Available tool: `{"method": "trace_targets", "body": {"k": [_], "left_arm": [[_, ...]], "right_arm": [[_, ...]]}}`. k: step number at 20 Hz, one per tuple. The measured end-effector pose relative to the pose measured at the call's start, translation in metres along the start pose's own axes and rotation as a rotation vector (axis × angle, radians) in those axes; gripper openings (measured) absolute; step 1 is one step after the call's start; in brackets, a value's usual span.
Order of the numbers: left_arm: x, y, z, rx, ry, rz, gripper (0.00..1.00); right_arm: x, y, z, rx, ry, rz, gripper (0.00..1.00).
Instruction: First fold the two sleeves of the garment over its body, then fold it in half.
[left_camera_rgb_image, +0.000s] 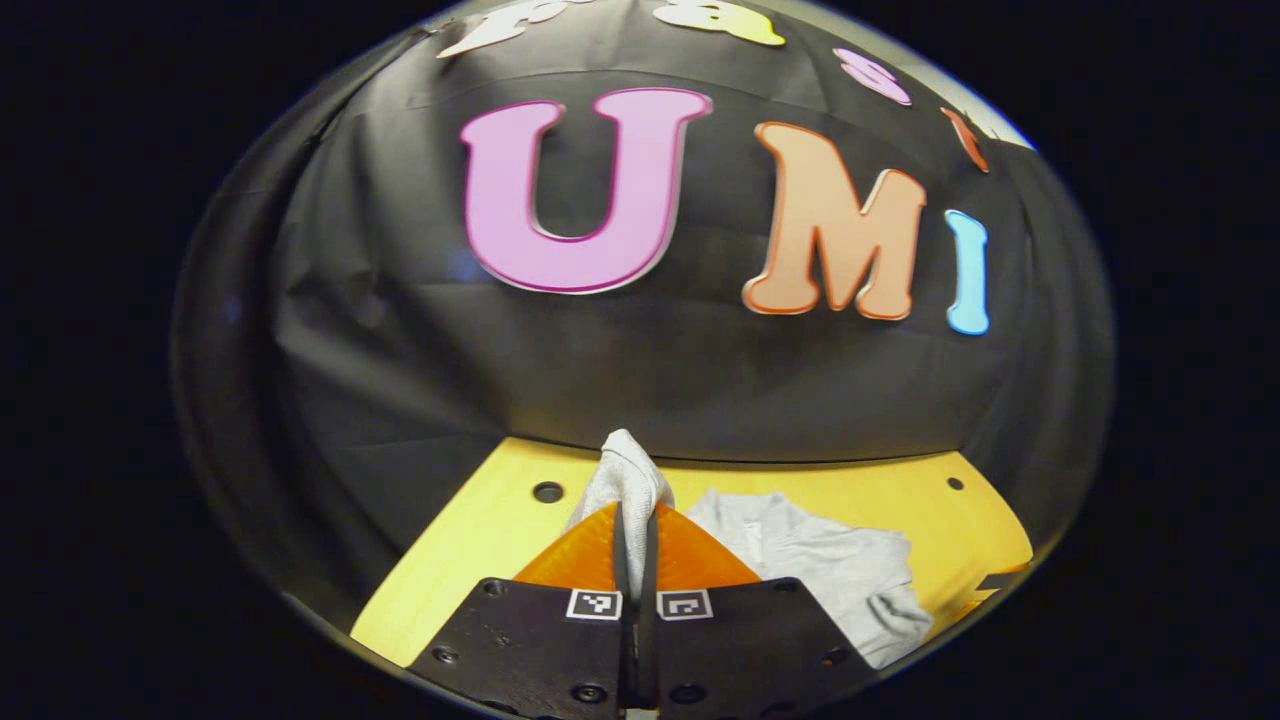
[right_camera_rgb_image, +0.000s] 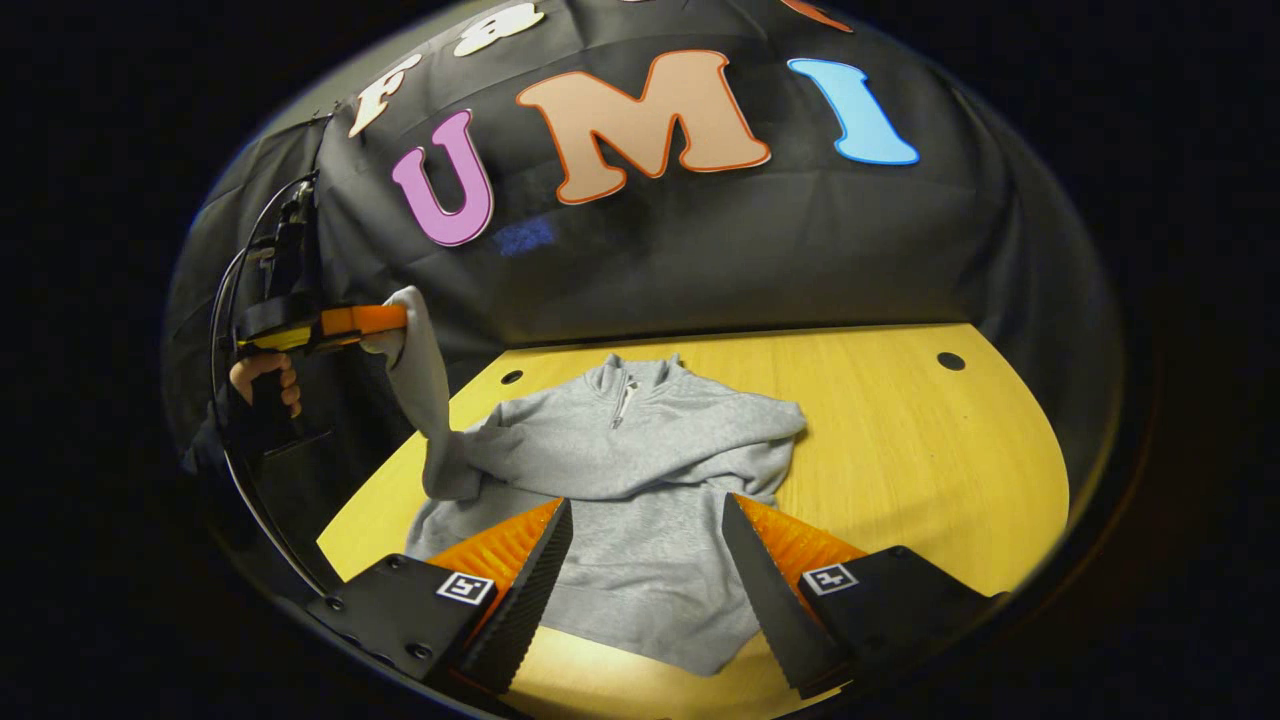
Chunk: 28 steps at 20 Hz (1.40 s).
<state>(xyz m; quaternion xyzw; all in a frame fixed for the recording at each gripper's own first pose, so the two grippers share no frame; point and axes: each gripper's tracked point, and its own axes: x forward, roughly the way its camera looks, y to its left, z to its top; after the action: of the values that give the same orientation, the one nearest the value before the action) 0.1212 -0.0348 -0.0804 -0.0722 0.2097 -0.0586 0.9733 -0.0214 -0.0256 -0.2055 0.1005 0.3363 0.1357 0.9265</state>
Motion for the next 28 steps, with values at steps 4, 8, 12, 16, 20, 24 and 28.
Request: {"method": "trace_targets", "body": {"k": [4,8,12,16,20,24,28], "left_arm": [[0.019,-0.075,-0.010,0.030,0.026,-0.121,0.00],[0.035,-0.142,-0.026,0.066,0.057,-0.225,0.00],[0.052,-0.192,-0.054,0.084,0.113,-0.285,0.00],[0.067,-0.231,-0.089,0.081,0.180,-0.311,0.00],[0.081,-0.263,-0.129,0.086,0.241,-0.353,0.00],[0.091,-0.279,-0.165,0.091,0.306,-0.370,0.00],[0.087,-0.286,-0.172,0.066,0.312,-0.406,0.31]], "right_arm": [[-0.018,-0.026,-0.003,0.036,-0.012,-0.047,0.96],[-0.035,-0.052,-0.012,0.072,-0.008,-0.097,0.96],[-0.051,-0.075,-0.022,0.098,-0.006,-0.137,0.96],[-0.064,-0.090,-0.029,0.111,-0.003,-0.171,0.96],[-0.074,-0.099,-0.037,0.121,0.011,-0.196,0.96],[-0.080,-0.105,-0.044,0.121,0.022,-0.207,0.96],[-0.073,-0.099,-0.042,0.109,0.028,-0.187,0.96]]}}
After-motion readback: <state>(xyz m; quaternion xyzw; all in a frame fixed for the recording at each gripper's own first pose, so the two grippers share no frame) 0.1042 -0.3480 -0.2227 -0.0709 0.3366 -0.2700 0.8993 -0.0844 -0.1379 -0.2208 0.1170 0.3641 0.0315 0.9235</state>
